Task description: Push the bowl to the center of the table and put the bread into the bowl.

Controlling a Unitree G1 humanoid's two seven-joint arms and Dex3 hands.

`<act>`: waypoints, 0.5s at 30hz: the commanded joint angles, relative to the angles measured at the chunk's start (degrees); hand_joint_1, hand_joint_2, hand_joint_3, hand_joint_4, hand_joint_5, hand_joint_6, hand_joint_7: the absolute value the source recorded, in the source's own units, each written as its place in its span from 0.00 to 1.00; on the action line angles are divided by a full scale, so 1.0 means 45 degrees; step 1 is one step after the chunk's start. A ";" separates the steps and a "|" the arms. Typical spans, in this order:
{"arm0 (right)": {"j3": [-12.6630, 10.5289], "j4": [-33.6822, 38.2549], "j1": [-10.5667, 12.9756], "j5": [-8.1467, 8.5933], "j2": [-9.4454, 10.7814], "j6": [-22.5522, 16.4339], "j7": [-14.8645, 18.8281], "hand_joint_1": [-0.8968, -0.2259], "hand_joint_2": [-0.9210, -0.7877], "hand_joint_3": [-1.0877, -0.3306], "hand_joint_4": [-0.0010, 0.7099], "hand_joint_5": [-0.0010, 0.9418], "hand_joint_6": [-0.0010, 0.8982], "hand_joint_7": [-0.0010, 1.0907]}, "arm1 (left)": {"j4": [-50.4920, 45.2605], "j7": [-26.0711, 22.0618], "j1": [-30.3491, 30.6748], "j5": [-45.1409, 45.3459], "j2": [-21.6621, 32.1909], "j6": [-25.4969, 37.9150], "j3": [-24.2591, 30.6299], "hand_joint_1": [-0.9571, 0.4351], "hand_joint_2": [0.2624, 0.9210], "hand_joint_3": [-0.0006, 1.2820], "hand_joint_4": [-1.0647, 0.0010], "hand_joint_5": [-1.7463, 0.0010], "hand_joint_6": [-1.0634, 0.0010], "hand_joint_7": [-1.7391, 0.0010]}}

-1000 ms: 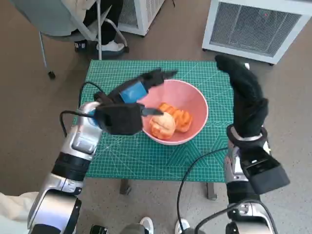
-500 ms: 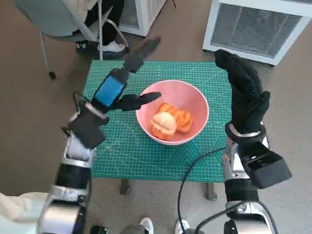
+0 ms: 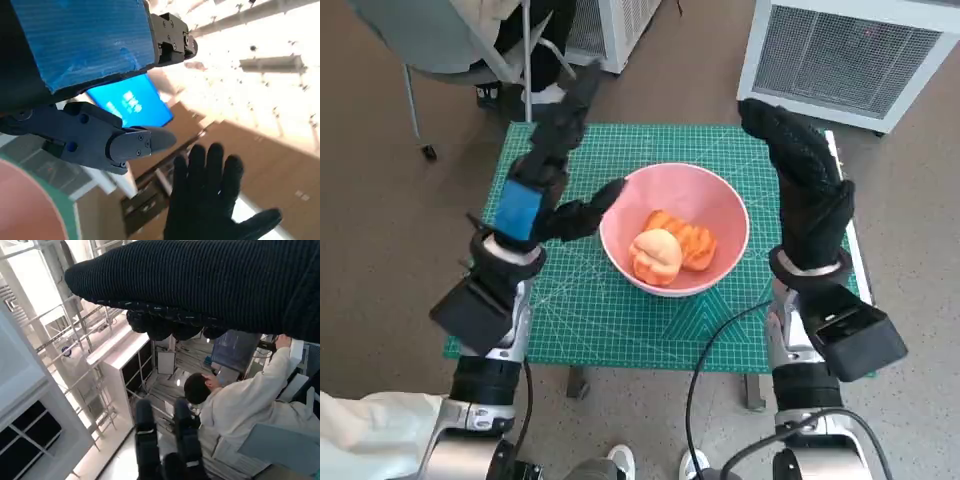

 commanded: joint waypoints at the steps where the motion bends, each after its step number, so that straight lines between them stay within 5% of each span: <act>1: 0.0025 0.0161 -0.0142 -0.0051 -0.0087 0.0093 0.0150 0.50 0.00 0.36 0.44 0.03 0.00 0.65 | 0.0238 -0.0253 0.0213 -0.0631 -0.0262 -0.0530 0.0088 0.32 1.00 0.44 0.89 0.99 0.85 0.94; 15: 0.0121 0.0207 -0.0297 -0.0130 -0.0088 0.0089 0.0202 0.52 0.00 0.35 0.44 0.02 0.00 0.65 | 0.0217 -0.0762 0.0540 -0.1176 -0.0576 -0.1241 0.0040 0.31 1.00 0.43 0.88 0.99 0.83 0.95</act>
